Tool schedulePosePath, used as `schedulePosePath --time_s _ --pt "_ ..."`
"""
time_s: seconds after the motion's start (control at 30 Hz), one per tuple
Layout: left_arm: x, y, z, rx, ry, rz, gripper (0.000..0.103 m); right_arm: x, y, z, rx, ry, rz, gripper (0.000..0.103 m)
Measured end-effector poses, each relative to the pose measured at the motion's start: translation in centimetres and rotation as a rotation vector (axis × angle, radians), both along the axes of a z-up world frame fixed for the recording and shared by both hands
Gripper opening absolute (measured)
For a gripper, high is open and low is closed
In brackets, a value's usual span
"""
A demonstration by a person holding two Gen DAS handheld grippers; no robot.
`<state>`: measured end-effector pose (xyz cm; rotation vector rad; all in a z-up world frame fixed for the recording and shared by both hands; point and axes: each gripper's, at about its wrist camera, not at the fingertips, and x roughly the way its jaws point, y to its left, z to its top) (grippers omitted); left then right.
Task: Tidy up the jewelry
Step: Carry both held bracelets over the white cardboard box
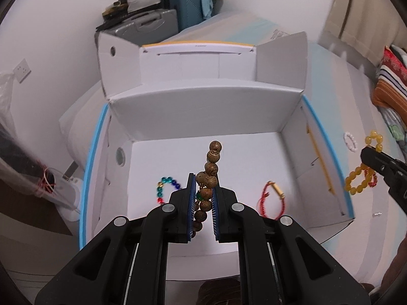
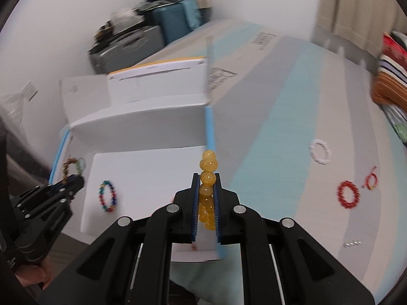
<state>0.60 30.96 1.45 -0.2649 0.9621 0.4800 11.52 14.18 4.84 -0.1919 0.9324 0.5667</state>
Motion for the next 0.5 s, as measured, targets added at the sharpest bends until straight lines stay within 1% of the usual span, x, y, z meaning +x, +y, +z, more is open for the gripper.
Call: schedulePosePath --time_s 0.07,0.17,0.3,0.5 --pt "-0.5 0.6 -0.6 -0.004 0.011 0.011 0.01 -0.8 1.4 -0.5 -0.01 0.009 0.039 0.009" --pt "-0.8 1.3 -1.3 -0.008 0.022 0.026 0.01 -1.4 3.1 -1.8 -0.023 0.032 0.067 0.009" --pt "-1.2 2.3 -2.7 -0.028 0.043 0.041 0.01 -1.3 4.2 -3.8 -0.049 0.078 0.081 0.009" --pt "-1.6 3.2 -4.8 -0.044 0.08 0.061 0.01 -1.2 5.1 -6.0 -0.093 0.109 0.088 0.009"
